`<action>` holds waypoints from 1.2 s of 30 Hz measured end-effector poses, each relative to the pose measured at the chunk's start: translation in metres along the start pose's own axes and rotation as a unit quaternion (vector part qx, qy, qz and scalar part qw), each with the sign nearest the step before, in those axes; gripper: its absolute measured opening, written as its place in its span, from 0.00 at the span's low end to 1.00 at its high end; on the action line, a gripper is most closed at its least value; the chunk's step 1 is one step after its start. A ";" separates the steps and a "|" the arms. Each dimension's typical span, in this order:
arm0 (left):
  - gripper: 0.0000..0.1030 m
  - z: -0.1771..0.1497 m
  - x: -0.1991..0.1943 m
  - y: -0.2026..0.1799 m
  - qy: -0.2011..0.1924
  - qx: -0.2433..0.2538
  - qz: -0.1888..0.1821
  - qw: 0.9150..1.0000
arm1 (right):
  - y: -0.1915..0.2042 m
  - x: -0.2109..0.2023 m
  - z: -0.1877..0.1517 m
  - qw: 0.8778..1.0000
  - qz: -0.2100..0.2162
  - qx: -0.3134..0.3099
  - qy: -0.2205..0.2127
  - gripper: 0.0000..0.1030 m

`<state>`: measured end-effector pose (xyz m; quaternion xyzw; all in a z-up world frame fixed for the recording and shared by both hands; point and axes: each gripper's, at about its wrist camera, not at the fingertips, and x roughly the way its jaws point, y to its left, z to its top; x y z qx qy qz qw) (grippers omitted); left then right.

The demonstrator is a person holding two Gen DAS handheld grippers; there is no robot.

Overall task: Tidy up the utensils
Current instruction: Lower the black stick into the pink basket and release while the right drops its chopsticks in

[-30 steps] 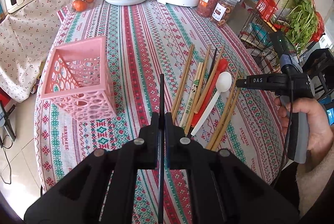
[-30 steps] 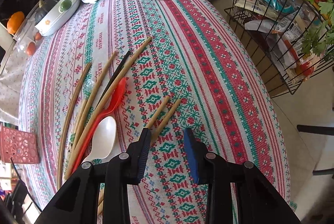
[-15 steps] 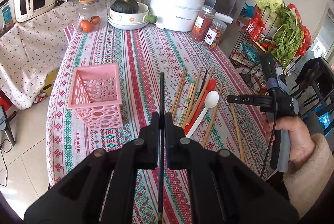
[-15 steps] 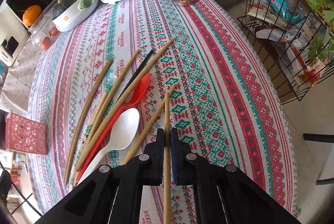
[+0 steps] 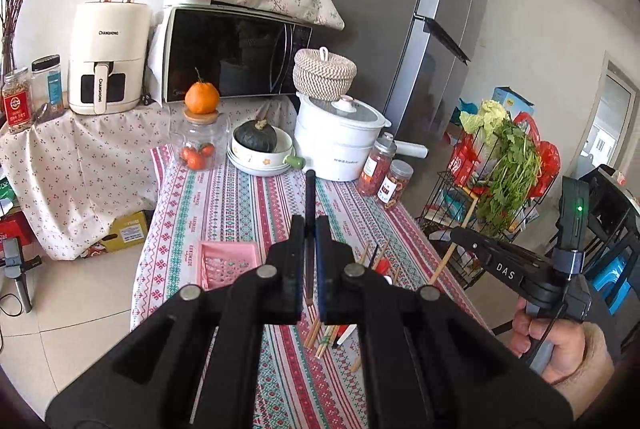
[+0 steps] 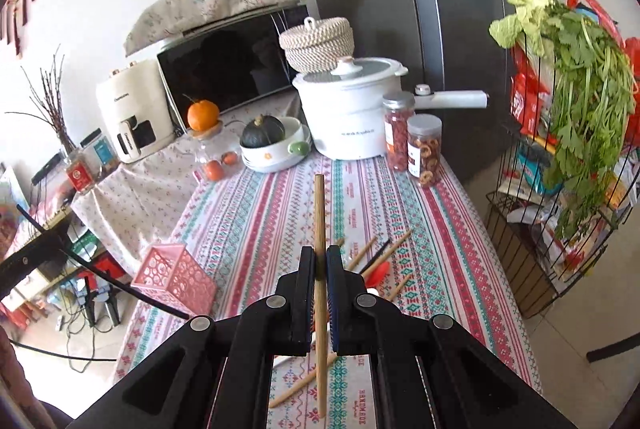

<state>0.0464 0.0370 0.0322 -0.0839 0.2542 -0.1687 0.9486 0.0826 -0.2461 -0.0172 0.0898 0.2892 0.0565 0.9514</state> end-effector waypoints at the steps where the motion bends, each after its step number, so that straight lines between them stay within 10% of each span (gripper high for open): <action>1: 0.06 0.006 -0.004 0.001 -0.016 -0.001 0.003 1.000 | 0.005 -0.006 0.006 1.000 0.007 -0.001 -0.014 0.05; 15: 0.06 0.039 -0.010 0.035 -0.124 0.001 0.063 0.990 | 0.110 0.001 0.064 0.987 0.135 -0.030 -0.085 0.05; 36: 0.06 0.018 0.097 0.071 0.038 -0.010 0.061 0.997 | 0.134 0.141 0.027 0.986 0.151 -0.036 0.054 0.06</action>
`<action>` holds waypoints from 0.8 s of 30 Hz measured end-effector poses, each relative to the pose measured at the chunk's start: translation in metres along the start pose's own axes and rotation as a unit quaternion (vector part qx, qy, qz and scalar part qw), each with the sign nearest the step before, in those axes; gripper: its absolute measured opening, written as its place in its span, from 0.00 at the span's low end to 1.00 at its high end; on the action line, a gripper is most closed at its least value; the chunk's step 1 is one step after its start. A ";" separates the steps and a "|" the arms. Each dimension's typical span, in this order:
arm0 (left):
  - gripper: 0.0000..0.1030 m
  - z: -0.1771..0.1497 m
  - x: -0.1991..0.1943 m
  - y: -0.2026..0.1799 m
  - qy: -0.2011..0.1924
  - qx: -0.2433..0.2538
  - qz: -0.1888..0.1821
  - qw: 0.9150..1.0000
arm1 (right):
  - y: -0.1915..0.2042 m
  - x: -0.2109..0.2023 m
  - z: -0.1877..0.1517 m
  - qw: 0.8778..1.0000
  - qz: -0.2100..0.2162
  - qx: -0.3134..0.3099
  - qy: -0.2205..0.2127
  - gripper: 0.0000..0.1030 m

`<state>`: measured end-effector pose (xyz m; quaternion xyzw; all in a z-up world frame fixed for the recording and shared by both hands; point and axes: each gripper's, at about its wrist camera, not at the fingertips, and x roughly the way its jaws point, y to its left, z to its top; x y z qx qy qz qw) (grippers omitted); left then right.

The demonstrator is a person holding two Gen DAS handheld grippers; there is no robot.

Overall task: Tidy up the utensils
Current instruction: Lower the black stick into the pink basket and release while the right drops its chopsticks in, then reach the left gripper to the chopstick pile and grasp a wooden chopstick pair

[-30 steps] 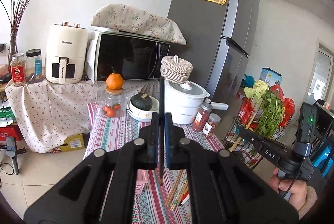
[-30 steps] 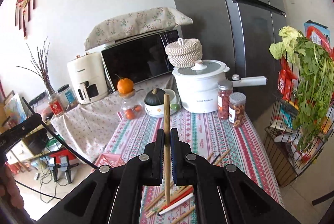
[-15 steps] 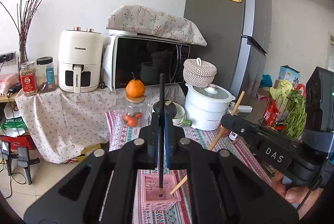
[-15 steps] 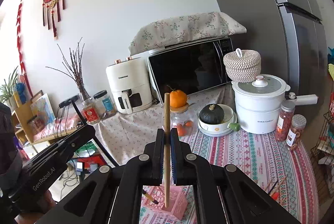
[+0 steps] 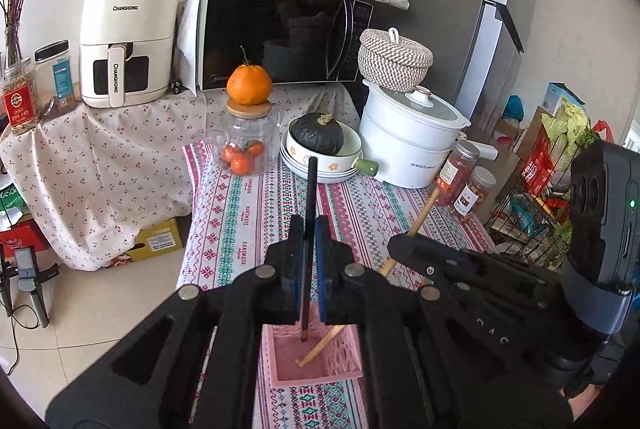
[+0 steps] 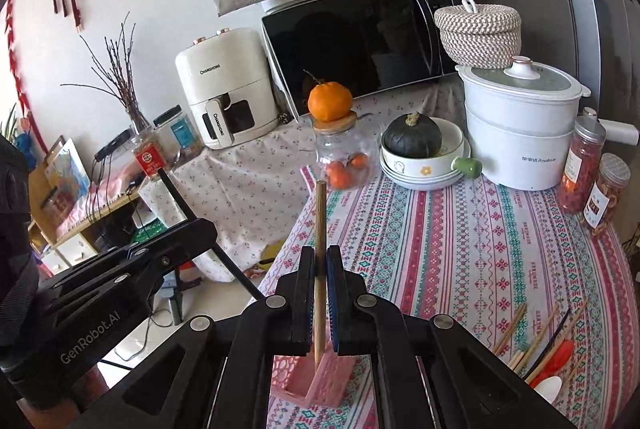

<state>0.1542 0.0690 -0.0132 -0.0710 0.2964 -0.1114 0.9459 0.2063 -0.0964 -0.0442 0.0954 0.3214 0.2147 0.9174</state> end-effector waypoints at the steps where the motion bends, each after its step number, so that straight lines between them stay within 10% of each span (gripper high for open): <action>1: 0.07 0.001 0.000 0.001 -0.005 -0.007 -0.003 1.000 | -0.003 0.000 0.000 1.000 0.001 0.006 0.002 0.06; 5: 0.43 0.005 -0.003 0.004 -0.015 -0.030 -0.013 0.999 | -0.015 -0.010 0.005 0.999 0.012 0.036 -0.003 0.25; 11: 0.69 0.010 -0.015 0.002 -0.022 -0.039 -0.011 0.999 | -0.032 -0.047 0.018 0.998 -0.002 0.056 -0.023 0.47; 24: 0.96 -0.003 -0.050 -0.027 -0.010 -0.001 0.026 1.000 | -0.111 -0.110 -0.002 0.991 -0.100 0.088 0.013 0.79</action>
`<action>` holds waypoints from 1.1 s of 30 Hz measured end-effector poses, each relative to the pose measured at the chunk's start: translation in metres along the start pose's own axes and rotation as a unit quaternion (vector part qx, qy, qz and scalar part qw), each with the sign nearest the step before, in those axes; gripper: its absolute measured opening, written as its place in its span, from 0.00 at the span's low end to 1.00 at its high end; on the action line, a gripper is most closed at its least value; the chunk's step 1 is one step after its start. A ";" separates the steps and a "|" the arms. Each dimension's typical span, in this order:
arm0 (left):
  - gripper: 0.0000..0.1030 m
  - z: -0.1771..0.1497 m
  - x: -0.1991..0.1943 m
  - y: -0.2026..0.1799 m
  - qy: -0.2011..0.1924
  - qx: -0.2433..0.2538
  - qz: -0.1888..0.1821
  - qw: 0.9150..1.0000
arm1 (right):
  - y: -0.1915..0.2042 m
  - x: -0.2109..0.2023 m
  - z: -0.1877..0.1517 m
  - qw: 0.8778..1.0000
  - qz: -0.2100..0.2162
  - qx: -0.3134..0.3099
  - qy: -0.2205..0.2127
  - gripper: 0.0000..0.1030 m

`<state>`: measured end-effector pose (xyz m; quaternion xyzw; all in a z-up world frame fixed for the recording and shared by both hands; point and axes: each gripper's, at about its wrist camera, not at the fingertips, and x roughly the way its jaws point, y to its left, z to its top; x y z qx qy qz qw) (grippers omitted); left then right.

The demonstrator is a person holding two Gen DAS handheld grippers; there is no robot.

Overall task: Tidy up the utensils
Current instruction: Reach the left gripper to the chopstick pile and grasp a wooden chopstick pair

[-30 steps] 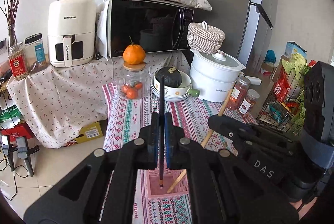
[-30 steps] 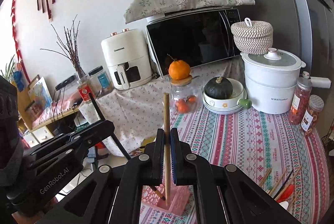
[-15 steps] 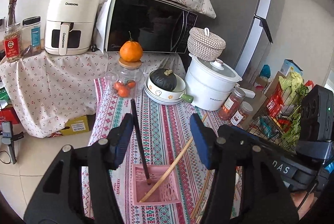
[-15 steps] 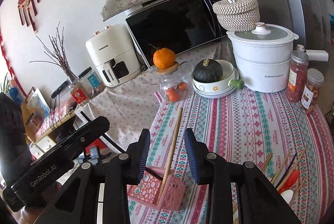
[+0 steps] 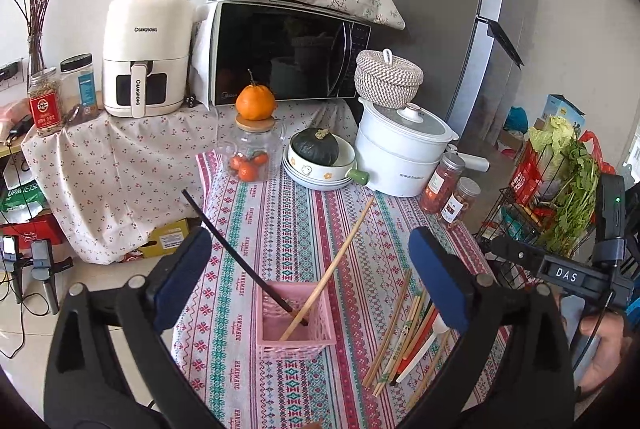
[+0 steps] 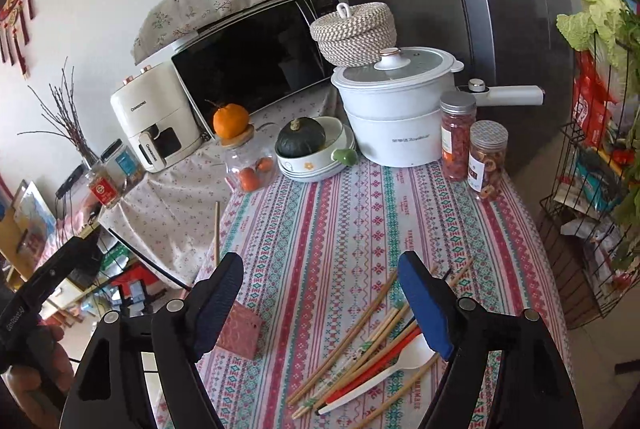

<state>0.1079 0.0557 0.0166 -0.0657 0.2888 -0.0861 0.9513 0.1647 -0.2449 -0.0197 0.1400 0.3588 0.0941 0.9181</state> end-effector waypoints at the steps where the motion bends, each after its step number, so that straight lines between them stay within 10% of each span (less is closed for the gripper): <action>1: 0.96 -0.003 0.000 -0.004 0.009 0.005 0.000 1.000 | -0.009 0.000 -0.003 1.000 -0.005 0.009 0.005 0.79; 20: 0.95 -0.063 0.109 -0.139 0.235 0.103 -0.042 0.965 | -0.129 0.025 -0.037 0.982 -0.110 0.064 0.141 0.81; 26: 0.52 -0.071 0.175 -0.154 0.291 0.095 -0.032 0.951 | -0.145 0.038 -0.038 0.977 -0.096 0.088 0.167 0.81; 33: 0.29 -0.088 0.235 -0.155 0.325 0.085 -0.026 0.941 | -0.153 0.046 -0.031 0.977 -0.100 0.086 0.167 0.81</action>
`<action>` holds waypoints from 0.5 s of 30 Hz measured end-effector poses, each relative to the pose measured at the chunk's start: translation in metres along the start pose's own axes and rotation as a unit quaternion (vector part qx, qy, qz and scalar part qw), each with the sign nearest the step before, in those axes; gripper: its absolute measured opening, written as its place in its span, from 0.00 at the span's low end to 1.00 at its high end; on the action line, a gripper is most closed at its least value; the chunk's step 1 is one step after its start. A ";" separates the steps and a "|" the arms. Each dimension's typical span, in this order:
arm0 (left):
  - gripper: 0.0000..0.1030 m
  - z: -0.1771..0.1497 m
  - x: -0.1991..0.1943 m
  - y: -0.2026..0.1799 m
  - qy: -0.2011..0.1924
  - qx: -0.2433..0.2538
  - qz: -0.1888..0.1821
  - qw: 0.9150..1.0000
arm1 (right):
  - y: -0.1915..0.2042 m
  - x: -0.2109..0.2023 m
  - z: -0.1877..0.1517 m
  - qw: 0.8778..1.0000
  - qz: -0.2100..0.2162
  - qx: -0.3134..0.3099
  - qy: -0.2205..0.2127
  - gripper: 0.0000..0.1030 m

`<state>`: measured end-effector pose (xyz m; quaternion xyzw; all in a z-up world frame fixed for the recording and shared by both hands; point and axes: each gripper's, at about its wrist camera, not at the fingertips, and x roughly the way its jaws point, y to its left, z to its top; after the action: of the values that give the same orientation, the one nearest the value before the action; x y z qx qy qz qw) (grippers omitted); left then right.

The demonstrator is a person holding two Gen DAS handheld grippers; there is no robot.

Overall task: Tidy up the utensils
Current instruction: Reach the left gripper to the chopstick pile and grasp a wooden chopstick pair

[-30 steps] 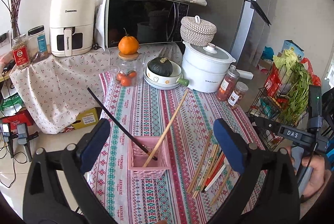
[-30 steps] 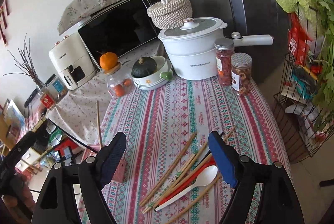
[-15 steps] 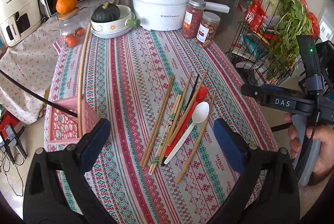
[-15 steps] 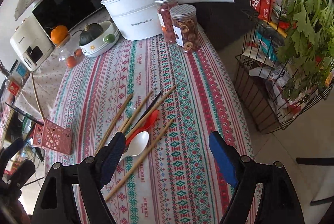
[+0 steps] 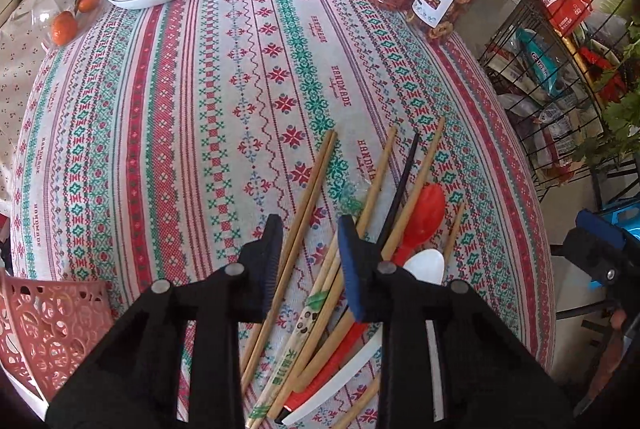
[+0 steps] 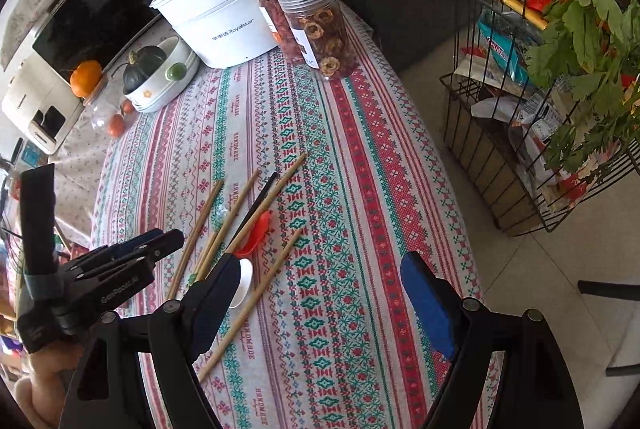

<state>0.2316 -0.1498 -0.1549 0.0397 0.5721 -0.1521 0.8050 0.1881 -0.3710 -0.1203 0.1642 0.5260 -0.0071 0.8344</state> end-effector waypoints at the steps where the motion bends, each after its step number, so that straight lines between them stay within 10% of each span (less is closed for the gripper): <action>1: 0.28 0.002 0.005 -0.001 0.001 0.004 0.007 1.000 | 0.000 0.002 0.001 1.000 -0.002 -0.001 0.002 0.81; 15: 0.10 0.012 0.026 -0.009 0.019 0.044 0.051 0.998 | -0.002 0.020 0.006 1.000 -0.008 0.001 0.022 0.81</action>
<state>0.2478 -0.1666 -0.1736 0.1068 0.5774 -0.1350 0.7981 0.2017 -0.3710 -0.1362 0.1608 0.5453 -0.0104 0.8226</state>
